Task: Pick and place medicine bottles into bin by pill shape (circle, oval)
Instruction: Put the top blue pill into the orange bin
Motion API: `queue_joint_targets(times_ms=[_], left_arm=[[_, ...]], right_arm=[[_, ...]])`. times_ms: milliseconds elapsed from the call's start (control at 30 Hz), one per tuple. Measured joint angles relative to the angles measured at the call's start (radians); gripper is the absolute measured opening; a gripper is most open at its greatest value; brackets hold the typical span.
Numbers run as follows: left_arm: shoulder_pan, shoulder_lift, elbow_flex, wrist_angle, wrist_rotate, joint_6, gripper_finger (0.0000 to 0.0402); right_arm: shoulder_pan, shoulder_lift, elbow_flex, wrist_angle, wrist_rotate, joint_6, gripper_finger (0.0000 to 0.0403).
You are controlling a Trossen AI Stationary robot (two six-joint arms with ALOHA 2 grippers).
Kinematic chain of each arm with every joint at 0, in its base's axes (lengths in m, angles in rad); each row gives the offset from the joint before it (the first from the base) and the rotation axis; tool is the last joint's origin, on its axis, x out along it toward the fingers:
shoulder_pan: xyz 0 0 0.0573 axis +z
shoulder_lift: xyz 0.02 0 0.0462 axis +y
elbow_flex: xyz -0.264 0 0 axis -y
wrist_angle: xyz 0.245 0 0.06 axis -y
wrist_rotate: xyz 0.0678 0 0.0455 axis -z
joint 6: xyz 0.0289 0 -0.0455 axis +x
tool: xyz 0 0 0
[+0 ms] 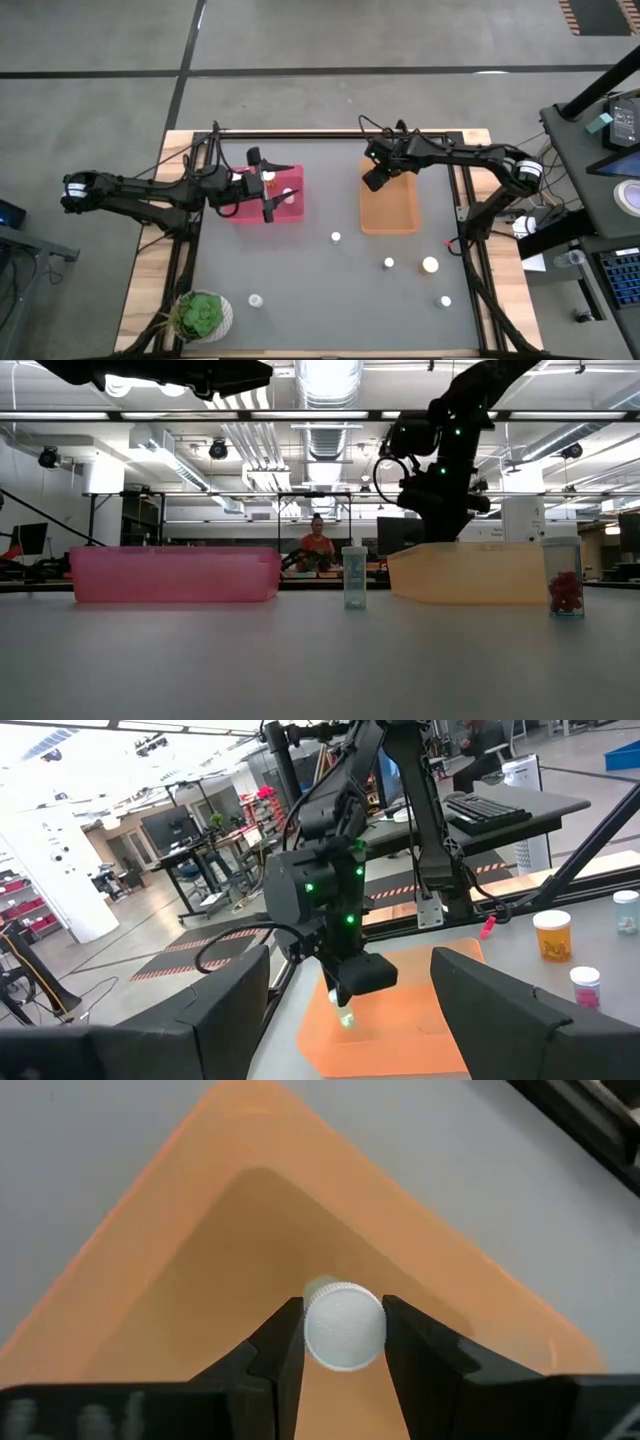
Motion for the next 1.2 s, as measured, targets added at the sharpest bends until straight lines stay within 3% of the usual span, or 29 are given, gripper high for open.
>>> queue_joint_targets(times_ms=[800,1200], left_arm=[[0.0,0.0,0.0,0.008,0.0,0.0,0.0262],[0.0,0.0,0.0,0.008,0.0,0.0,0.0262]], right_arm=[[0.0,0.0,-0.057,0.089,0.0,0.003,0.0128],[0.0,0.001,-0.057,0.089,0.001,0.015,0.0157]])
